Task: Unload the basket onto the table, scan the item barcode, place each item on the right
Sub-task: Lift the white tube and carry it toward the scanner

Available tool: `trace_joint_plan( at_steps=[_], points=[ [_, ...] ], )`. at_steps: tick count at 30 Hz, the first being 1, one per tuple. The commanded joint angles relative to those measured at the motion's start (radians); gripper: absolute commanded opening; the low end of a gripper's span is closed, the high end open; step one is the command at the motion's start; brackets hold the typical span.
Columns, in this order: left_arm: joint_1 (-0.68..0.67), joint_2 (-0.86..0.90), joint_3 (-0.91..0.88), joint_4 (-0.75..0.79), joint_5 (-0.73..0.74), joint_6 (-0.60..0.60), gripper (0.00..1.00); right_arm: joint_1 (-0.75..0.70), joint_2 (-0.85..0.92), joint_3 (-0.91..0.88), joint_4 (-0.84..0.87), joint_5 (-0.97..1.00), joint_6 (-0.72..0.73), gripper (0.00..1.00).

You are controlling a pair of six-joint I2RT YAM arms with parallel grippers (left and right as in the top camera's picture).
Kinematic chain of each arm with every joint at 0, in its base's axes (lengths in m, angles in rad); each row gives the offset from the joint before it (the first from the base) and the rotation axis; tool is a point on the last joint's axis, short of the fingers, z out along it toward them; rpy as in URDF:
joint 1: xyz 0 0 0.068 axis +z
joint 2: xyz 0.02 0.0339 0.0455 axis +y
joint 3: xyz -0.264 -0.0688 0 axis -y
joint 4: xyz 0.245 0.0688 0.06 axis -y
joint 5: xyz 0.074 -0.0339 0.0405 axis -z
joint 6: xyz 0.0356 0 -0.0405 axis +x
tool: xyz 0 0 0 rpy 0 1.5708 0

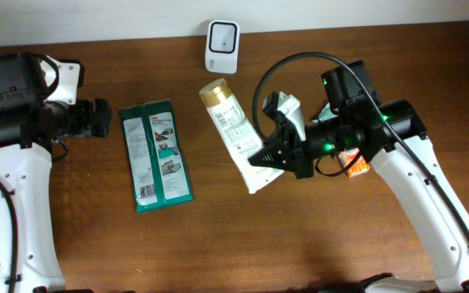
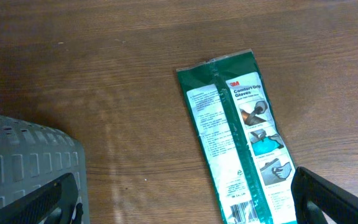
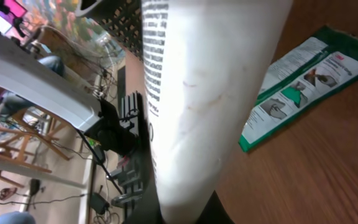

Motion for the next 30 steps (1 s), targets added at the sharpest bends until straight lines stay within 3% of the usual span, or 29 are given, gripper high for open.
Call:
trace_joint_plan(
  at_steps=[1,5,8,12,16,18,24,27,30],
  points=[
    [0.003,-0.006,0.008,0.001,0.003,0.016,0.99,-0.022,-0.034,0.023,0.081,-0.094,0.267,0.04],
    [0.003,-0.006,0.008,0.001,0.003,0.016,0.99,-0.074,-0.034,0.025,0.103,-0.144,0.465,0.04],
    [0.003,-0.006,0.008,0.001,0.003,0.016,0.99,-0.106,-0.034,0.025,0.098,-0.204,0.483,0.04],
    [0.003,-0.006,0.008,0.001,0.003,0.016,0.99,-0.107,-0.034,0.025,0.102,-0.088,0.553,0.04],
    [0.003,-0.006,0.008,0.001,0.003,0.016,0.99,-0.064,-0.01,0.116,0.087,0.163,0.597,0.04],
    [0.003,-0.006,0.008,0.001,0.003,0.016,0.99,0.006,0.08,0.3,0.005,0.374,0.58,0.04],
    [0.003,-0.006,0.008,0.001,0.003,0.016,0.99,0.113,0.41,0.814,-0.199,0.719,0.48,0.04],
    [0.003,-0.006,0.008,0.001,0.003,0.016,0.99,0.127,0.558,0.985,-0.163,0.896,0.421,0.04],
    [0.003,-0.006,0.008,0.001,0.003,0.016,0.99,0.141,0.659,0.993,-0.021,1.146,0.336,0.04]
  ],
)
